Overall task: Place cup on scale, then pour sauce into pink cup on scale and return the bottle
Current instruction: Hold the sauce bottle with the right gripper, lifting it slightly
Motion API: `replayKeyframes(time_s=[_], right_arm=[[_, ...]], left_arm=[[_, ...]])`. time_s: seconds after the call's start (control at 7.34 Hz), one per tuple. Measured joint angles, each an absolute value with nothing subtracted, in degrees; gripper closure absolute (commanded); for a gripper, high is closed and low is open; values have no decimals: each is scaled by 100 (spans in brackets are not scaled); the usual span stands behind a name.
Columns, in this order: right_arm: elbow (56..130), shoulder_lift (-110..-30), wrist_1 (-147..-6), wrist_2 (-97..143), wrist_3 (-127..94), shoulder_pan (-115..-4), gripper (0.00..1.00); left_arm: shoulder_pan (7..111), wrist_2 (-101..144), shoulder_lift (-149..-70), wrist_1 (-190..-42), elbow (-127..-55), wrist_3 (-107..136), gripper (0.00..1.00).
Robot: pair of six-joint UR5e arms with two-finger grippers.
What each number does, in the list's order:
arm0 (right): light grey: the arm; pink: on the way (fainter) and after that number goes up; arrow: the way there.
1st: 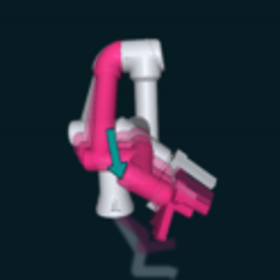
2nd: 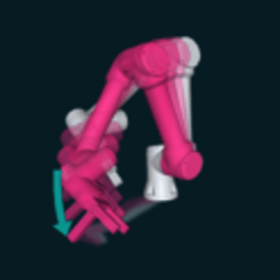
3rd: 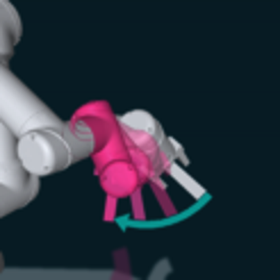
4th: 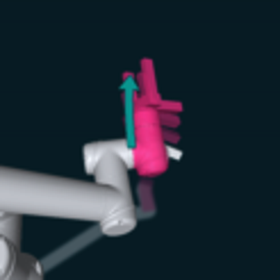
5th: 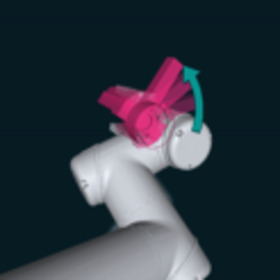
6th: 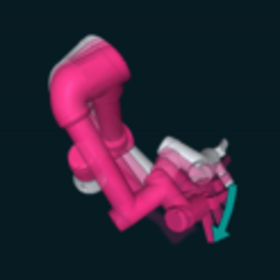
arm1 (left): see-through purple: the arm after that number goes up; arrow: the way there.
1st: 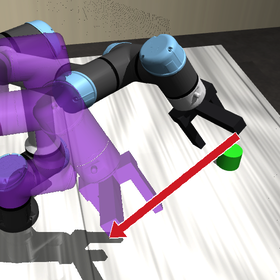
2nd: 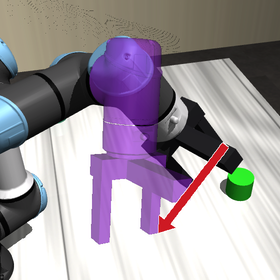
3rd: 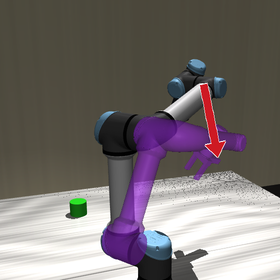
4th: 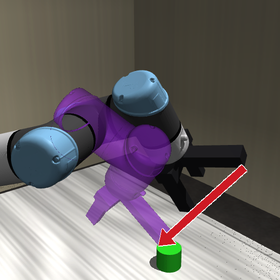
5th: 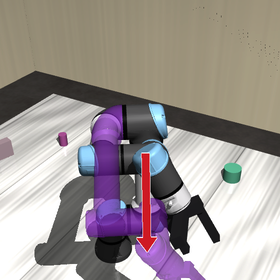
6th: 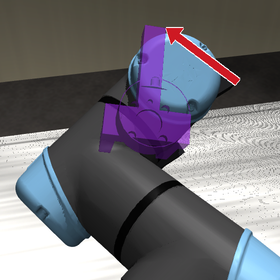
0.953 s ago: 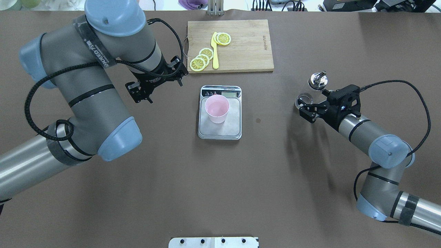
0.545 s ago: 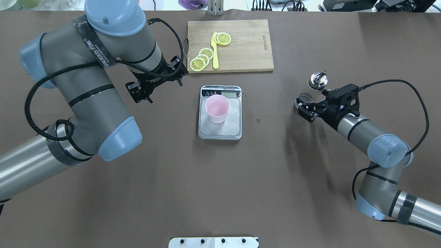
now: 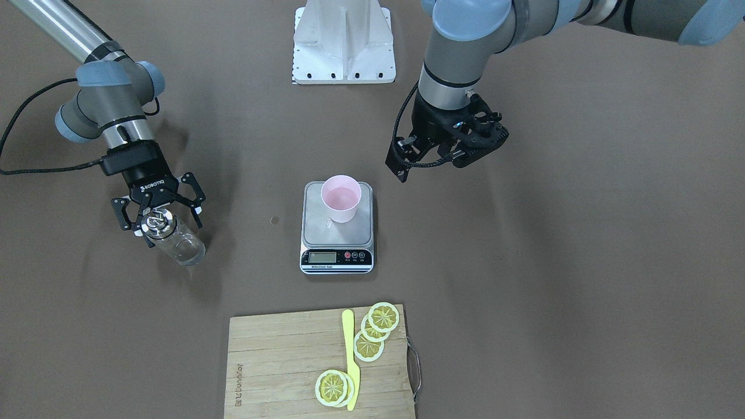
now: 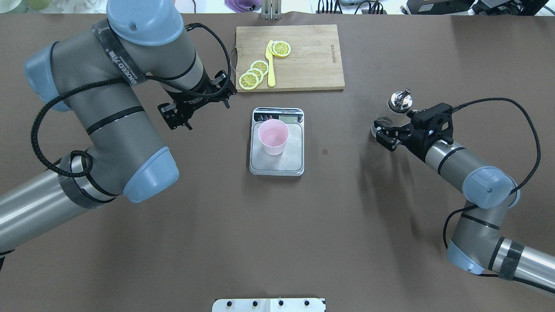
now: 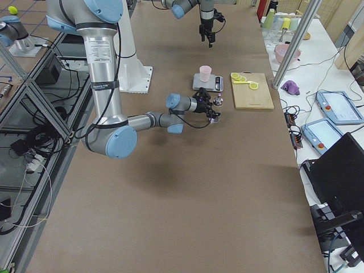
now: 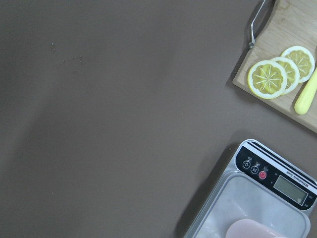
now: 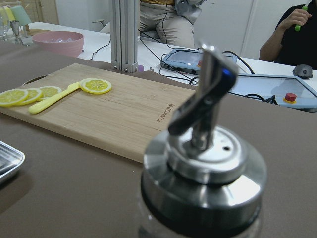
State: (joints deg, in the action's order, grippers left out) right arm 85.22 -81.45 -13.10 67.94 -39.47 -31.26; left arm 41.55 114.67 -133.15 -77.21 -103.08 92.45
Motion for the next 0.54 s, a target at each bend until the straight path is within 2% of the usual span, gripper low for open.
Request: replayKeyframes(time_s=[0.54], right_arm=[[8435,-8058,-1315,6788,-3969,-3137,12]], left_arm=[[4149,11470,-13315,-7717,-10301,9246,1]])
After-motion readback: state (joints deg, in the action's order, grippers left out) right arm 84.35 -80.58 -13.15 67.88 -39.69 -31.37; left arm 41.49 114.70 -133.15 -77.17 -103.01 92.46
